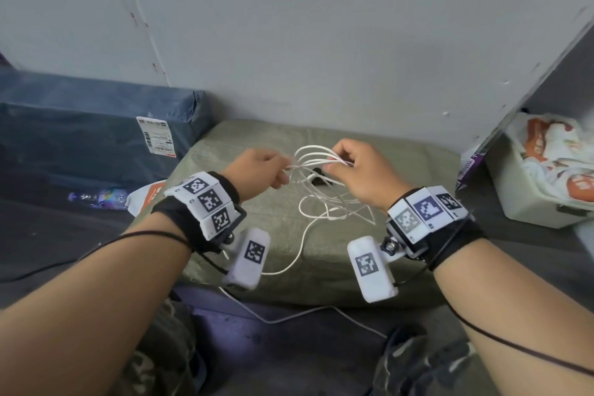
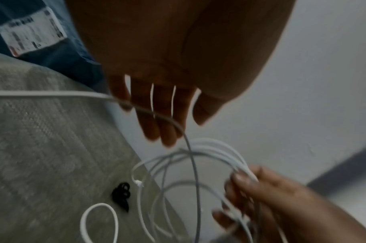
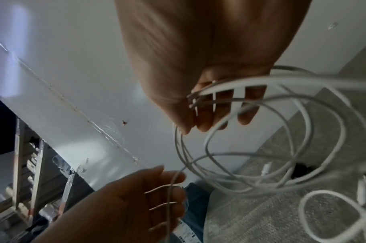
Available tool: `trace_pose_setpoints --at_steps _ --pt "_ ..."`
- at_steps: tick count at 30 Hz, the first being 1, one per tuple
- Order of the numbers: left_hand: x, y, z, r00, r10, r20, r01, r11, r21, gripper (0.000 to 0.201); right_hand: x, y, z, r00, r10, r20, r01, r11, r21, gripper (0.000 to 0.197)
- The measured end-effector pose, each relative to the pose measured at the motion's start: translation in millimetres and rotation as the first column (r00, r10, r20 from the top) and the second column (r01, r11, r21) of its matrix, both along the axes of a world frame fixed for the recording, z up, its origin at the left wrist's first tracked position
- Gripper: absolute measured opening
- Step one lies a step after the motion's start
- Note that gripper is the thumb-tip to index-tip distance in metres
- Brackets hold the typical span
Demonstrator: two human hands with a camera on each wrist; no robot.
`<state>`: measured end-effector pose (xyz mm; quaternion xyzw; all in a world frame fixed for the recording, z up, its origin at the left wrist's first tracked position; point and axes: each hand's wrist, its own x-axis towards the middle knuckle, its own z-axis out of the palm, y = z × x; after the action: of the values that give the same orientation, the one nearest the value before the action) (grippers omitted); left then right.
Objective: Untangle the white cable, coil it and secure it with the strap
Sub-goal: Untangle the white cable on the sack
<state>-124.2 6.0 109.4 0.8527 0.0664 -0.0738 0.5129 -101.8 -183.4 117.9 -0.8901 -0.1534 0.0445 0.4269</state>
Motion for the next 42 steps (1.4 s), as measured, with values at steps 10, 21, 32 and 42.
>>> trace_pose_setpoints --at_steps 10,21,32,42 --pt "-5.8 -12.0 5.9 0.971 -0.23 0.058 0.216 0.959 0.185 0.013 -4.5 1.2 6.4 0.995 0.093 -0.04 -0.088 0.99 0.113 0.011" --pt "1.0 3.0 -0.6 0.994 -0.032 0.107 0.022 0.996 0.088 0.036 12.6 -17.4 -5.2 0.983 -0.183 -0.011 0.176 0.958 -0.227 0.047" --pt "5.3 2.1 2.1 0.981 0.179 -0.081 -0.195 0.937 -0.291 0.036 -2.2 -1.6 0.5 0.998 0.022 0.058 -0.013 0.991 -0.136 0.024" --pt "2.1 -5.4 8.5 0.977 0.172 -0.124 -0.21 0.863 -0.459 0.036 -12.7 7.7 0.8 0.963 0.247 -0.104 -0.261 0.951 -0.163 0.037"
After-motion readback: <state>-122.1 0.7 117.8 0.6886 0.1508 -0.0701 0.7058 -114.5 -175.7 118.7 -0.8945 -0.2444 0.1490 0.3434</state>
